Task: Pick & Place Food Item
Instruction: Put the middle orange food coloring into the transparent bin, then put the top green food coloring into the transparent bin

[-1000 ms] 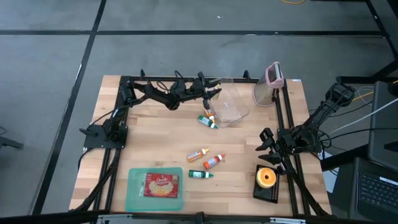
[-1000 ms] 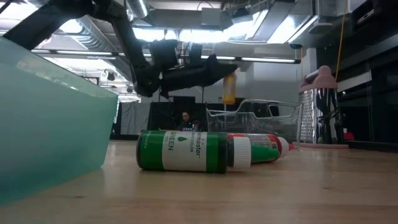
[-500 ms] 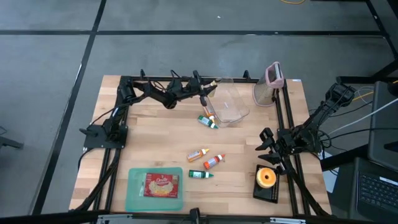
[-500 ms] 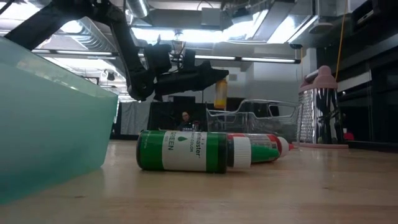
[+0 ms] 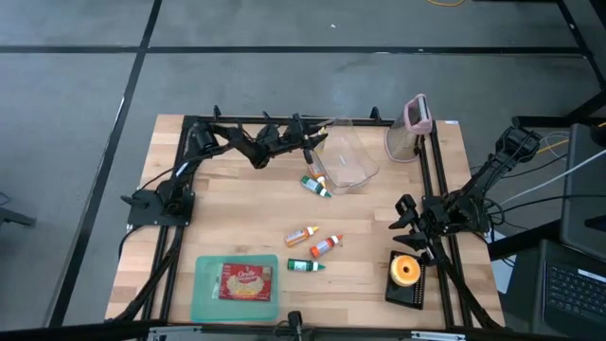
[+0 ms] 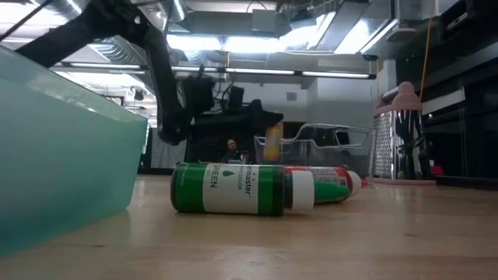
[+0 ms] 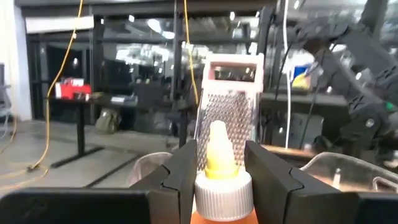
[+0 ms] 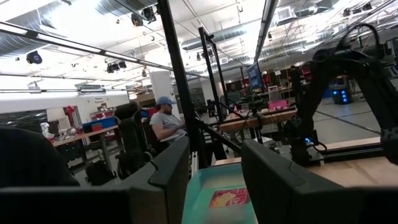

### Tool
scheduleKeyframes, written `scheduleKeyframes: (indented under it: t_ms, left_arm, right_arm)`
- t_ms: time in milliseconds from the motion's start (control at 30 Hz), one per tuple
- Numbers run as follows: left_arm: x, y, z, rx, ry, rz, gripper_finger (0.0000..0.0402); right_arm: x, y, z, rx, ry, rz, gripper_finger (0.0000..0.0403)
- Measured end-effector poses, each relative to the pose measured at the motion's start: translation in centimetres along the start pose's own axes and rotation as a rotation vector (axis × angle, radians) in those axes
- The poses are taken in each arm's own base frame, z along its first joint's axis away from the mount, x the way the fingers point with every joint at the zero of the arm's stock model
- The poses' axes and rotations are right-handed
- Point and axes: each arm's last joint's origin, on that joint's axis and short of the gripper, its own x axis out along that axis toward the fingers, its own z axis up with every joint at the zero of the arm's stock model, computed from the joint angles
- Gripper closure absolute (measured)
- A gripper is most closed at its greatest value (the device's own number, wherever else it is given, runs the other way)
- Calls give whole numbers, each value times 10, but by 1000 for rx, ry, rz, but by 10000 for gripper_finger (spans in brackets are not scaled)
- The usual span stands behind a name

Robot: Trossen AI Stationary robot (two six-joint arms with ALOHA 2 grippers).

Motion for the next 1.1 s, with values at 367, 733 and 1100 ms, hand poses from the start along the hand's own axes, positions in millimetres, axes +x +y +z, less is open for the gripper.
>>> scheduleKeyframes:
  t_ms: [367, 733, 1100]
  left_arm:
    - [-1, -2, -3, 39, -25, -63, 292]
    - [-1, -2, -3, 30, -21, -73, 259]
    - [-1, -3, -3, 25, -18, -104, 276]
  right_arm:
    - [0, 0, -1, -5, 6, 0, 256]
    - [0, -1, -1, -4, 5, -27, 256]
    - [0, -1, -1, -4, 5, -27, 257]
